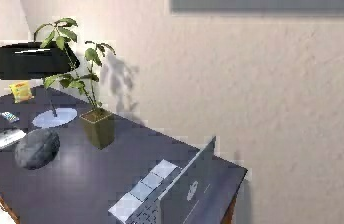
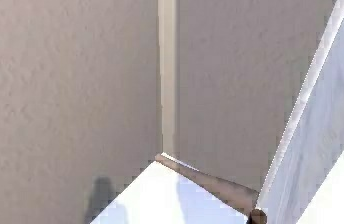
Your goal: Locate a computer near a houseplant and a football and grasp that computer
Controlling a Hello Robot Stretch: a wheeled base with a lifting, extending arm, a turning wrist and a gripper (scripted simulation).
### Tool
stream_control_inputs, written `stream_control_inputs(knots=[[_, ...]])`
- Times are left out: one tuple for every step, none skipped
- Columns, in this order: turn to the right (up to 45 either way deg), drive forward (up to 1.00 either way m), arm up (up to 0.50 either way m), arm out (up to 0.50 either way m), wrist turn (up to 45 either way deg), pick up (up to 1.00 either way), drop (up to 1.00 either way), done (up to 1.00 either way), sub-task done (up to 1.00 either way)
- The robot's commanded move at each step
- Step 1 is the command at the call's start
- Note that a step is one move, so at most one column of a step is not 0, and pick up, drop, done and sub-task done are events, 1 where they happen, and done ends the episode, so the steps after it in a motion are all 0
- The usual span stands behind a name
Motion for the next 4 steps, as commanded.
stream_control_inputs(knots=[[-45.0, 0.0, 0.0, 0.0, 0.0, 0.0, 0.0, 0.0, 0.0], [-42.0, 0.0, 0.0, 0.0, 0.0, 0.0, 0.0, 0.0, 0.0], [0.0, 0.0, 0.5, 0.0, 0.0, 0.0, 0.0, 0.0, 0.0], [0.0, 0.0, 0.34, 0.0, 0.0, 0.0, 0.0, 0.0, 0.0]])
